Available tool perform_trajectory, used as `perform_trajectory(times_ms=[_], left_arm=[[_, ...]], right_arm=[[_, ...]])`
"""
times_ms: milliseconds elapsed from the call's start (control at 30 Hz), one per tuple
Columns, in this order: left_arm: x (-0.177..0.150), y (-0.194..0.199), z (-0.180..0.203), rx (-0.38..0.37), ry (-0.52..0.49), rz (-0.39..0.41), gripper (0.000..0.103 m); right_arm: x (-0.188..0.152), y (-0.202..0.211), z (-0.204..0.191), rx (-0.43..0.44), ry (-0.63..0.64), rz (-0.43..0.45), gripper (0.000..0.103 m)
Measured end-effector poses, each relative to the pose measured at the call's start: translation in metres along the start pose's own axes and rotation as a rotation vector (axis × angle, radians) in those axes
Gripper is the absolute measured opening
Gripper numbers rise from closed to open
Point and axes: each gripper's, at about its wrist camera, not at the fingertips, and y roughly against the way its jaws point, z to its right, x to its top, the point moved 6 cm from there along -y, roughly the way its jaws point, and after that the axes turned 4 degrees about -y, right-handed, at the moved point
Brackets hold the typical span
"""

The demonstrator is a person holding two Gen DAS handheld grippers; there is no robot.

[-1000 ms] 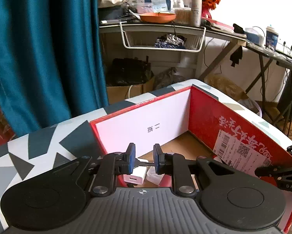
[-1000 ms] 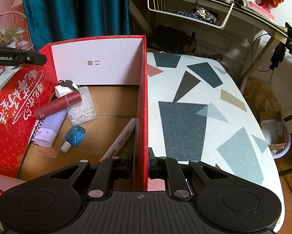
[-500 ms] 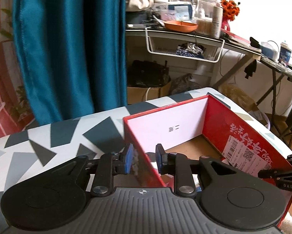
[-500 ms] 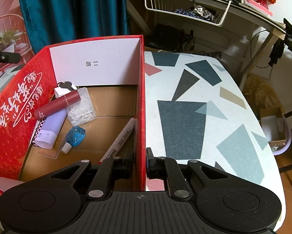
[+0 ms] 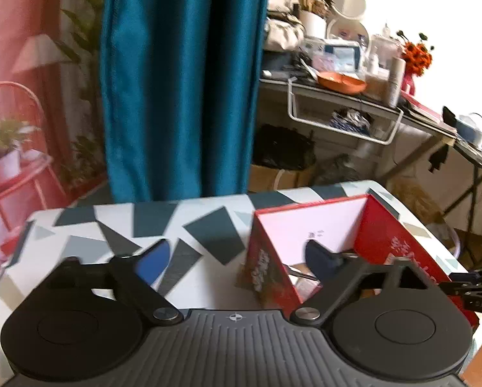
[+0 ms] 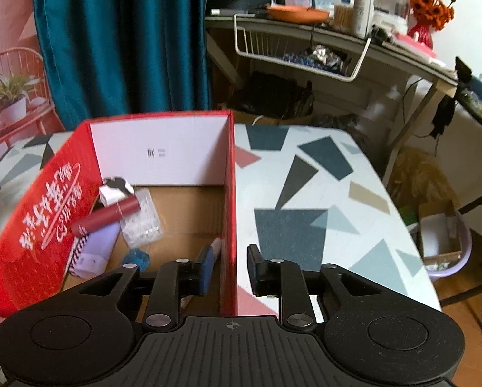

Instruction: Organize rigid objects

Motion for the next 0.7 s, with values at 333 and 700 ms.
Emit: perform_trajectory(times_ms=[333, 700], left_arm=[[0.012, 0.046, -0.009, 0.141, -0.006, 0.023, 0.103], [0.024, 0.117, 0.001, 0.255, 0.024, 0.090, 0.103]], right_arm=[[0.038, 0.050, -0.016, 0.052, 0.017, 0.127, 0.102], [0.061, 0.128, -0.033, 0.091, 0.010, 0.252, 0.103]])
